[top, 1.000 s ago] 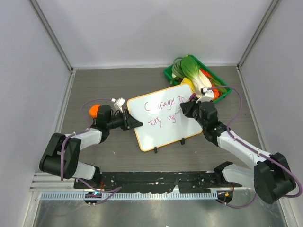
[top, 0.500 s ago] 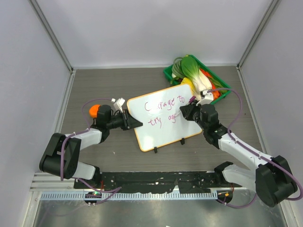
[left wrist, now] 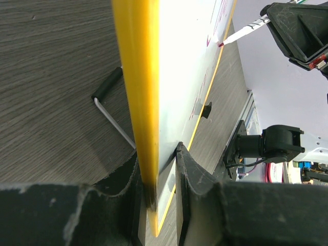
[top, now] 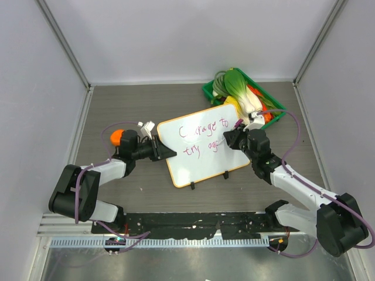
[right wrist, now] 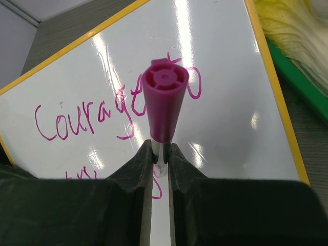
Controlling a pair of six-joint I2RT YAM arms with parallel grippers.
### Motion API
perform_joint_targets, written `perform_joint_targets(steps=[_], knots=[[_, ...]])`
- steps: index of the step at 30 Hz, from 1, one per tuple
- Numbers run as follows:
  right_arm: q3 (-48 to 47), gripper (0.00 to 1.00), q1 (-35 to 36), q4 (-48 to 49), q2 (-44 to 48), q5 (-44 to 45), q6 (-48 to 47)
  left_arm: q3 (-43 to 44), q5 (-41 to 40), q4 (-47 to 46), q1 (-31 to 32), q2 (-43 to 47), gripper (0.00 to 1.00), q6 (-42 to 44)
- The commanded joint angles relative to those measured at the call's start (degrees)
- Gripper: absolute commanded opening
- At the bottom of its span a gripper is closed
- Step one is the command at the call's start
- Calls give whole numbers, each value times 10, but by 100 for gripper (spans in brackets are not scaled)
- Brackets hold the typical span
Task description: Write a sentence on the whiteboard
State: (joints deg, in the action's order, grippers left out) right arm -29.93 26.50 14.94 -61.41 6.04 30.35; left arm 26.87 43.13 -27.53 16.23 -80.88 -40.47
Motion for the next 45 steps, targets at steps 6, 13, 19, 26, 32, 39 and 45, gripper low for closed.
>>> perform_joint_targets(steps=[6,13,19,26,32,39,45], knots=[[-28,1,0,7,-2,42,0,-11,-112,78,5,-20,0,79],[-48,1,0,12,-18,36,7,-10,-111,78,5,-22,0,79],[-51,1,0,11,-27,31,3,-11,-111,78,6,-22,0,79],[-29,1,-1,-3,-13,29,-2,-10,-111,78,4,-22,0,79],[-10,1,-1,-10,-5,27,-6,-11,-110,78,6,-23,0,79],[0,0,-1,-18,5,27,-12,-11,-110,78,5,-22,0,79],[4,1,-1,-23,19,41,-15,-11,-110,78,5,-24,0,79]])
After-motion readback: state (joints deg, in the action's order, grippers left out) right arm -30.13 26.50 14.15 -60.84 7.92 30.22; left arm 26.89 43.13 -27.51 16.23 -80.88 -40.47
